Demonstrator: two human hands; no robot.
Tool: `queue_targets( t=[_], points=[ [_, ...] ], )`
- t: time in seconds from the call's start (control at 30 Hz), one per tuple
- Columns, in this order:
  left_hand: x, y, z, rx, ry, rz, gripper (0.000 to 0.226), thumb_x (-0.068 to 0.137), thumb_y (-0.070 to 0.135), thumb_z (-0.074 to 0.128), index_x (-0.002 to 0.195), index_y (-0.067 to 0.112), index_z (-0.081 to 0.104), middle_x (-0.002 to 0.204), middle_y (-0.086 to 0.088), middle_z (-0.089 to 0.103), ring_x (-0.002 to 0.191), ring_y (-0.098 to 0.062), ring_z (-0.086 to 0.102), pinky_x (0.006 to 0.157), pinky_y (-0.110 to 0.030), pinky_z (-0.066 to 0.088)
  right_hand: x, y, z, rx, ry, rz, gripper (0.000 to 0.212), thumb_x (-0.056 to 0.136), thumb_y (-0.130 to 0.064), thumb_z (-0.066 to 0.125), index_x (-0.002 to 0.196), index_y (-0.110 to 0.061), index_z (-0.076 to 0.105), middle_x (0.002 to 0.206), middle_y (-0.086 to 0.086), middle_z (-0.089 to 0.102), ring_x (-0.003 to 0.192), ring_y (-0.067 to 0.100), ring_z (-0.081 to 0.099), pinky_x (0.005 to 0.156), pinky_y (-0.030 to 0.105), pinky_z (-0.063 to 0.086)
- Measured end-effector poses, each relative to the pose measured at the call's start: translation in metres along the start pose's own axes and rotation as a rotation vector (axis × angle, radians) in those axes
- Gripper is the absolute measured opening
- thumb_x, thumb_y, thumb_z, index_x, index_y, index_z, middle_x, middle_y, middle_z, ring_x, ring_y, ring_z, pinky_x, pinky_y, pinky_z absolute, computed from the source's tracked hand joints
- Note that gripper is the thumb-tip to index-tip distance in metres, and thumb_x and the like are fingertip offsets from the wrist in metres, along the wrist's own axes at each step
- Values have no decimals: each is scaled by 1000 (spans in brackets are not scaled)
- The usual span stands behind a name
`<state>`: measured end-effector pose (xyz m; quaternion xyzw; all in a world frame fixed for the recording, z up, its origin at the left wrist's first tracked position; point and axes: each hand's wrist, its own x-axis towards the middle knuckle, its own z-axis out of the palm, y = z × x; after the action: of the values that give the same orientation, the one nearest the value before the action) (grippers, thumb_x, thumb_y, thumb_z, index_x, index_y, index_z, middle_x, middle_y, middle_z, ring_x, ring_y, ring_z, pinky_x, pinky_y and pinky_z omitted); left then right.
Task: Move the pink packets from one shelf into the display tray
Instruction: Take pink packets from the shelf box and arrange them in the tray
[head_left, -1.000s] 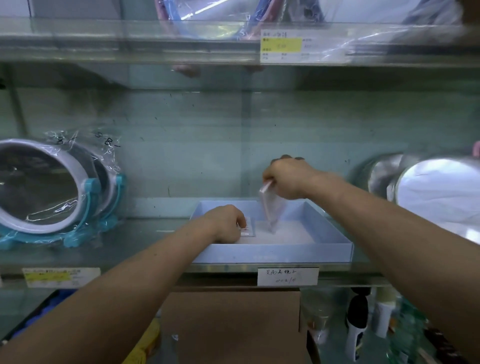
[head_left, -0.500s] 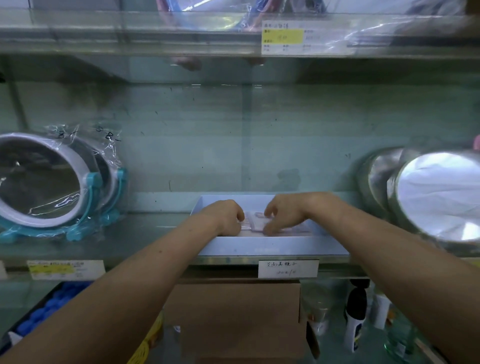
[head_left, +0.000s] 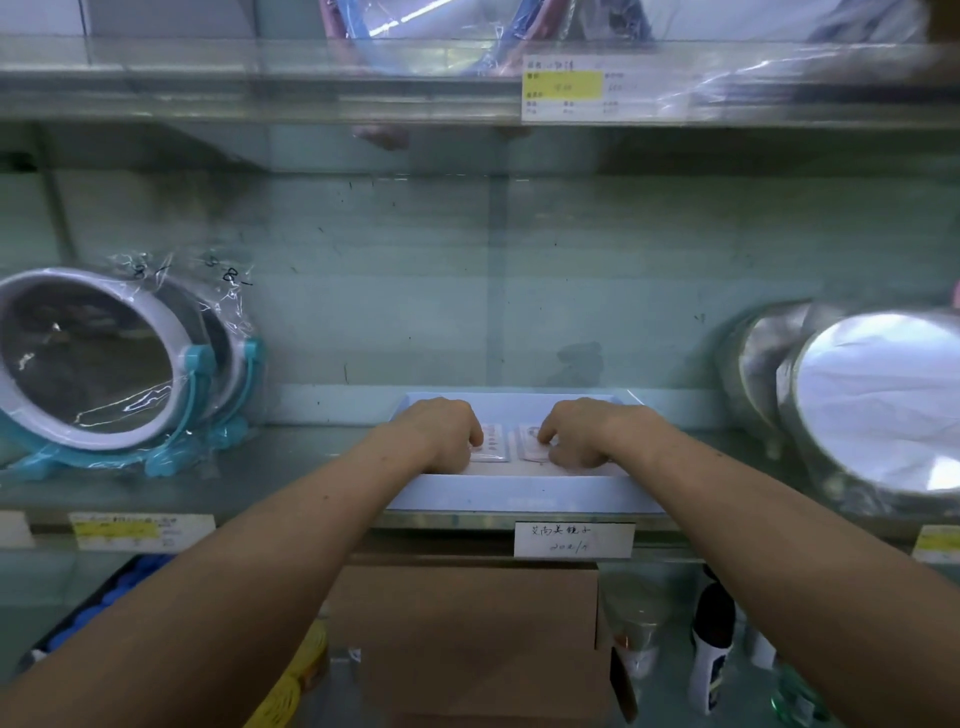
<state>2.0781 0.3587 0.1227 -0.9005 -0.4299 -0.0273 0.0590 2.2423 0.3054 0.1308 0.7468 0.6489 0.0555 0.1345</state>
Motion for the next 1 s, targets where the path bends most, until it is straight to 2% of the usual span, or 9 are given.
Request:
queue_targets(
  t=[0.1, 0.23, 0.33, 0.43, 0.57, 0.63, 0.7, 0.87, 1.0],
  points=[
    [-3, 3, -4, 32, -129, -8, 24, 88, 5, 41, 100, 13, 60, 108, -8, 56, 96, -24, 51, 81, -29, 41, 5, -2, 1, 27, 24, 11, 33, 90, -11, 44, 118, -15, 61, 124, 4, 59, 111, 25, 57, 87, 31, 47],
    [-10, 16, -15, 94, -272, -25, 32, 93, 7, 39, 122, 4, 53, 127, -14, 50, 109, -32, 52, 80, -30, 40, 4, -3, 8, 42, 61, -4, 34, 87, -3, 43, 113, -11, 62, 114, 7, 63, 97, 25, 60, 74, 29, 44],
    [-13, 21, -20, 107, -350, -57, 38, 95, 11, 37, 130, 3, 49, 127, -12, 49, 98, -28, 49, 72, -27, 36, 1, -2, 7, 71, 34, -9, 38, 87, -5, 42, 120, -11, 60, 123, 8, 60, 109, 26, 59, 85, 31, 48],
    [-18, 25, -26, 63, -373, -121, 46, 96, 15, 35, 141, 7, 42, 126, -9, 45, 100, -25, 43, 82, -31, 36, -8, -2, 2, 129, -6, -15, 43, 90, -7, 41, 131, -10, 54, 136, 8, 52, 121, 27, 53, 100, 35, 45],
    [-27, 29, -35, -91, -175, -178, 47, 97, 13, 36, 144, 11, 38, 150, -5, 35, 135, -27, 38, 110, -37, 33, -20, -4, -9, 265, 139, -38, 38, 92, -7, 39, 125, -11, 57, 131, 7, 55, 119, 28, 53, 99, 37, 44],
    [-33, 26, -37, -141, -62, -205, 46, 97, 16, 39, 143, 14, 41, 150, -4, 36, 135, -25, 38, 111, -38, 33, -25, -9, -14, 307, 216, -72, 25, 90, -3, 40, 93, -9, 64, 100, 7, 63, 98, 31, 56, 78, 32, 49],
    [-41, 19, -39, -145, 27, -252, 44, 96, 20, 43, 140, 19, 44, 146, -1, 43, 132, -24, 42, 108, -37, 35, -32, -20, -21, 340, 281, -79, 24, 86, -2, 41, 65, -10, 49, 71, 7, 51, 77, 31, 48, 58, 29, 38],
    [-68, -10, -41, -140, 181, -337, 43, 93, 23, 47, 135, 23, 50, 140, 1, 49, 128, -24, 46, 103, -34, 35, -46, -58, -35, 379, 368, -144, 28, 89, -11, 44, 107, -4, 65, 111, 12, 66, 102, 33, 60, 85, 37, 51],
    [-101, -43, -44, -141, 202, -399, 42, 92, 25, 50, 133, 22, 53, 138, -2, 52, 126, -26, 48, 102, -35, 37, -59, -102, -52, 365, 378, -217, 15, 86, -6, 42, 81, -6, 56, 90, 13, 61, 80, 32, 49, 66, 31, 40]
  ],
)
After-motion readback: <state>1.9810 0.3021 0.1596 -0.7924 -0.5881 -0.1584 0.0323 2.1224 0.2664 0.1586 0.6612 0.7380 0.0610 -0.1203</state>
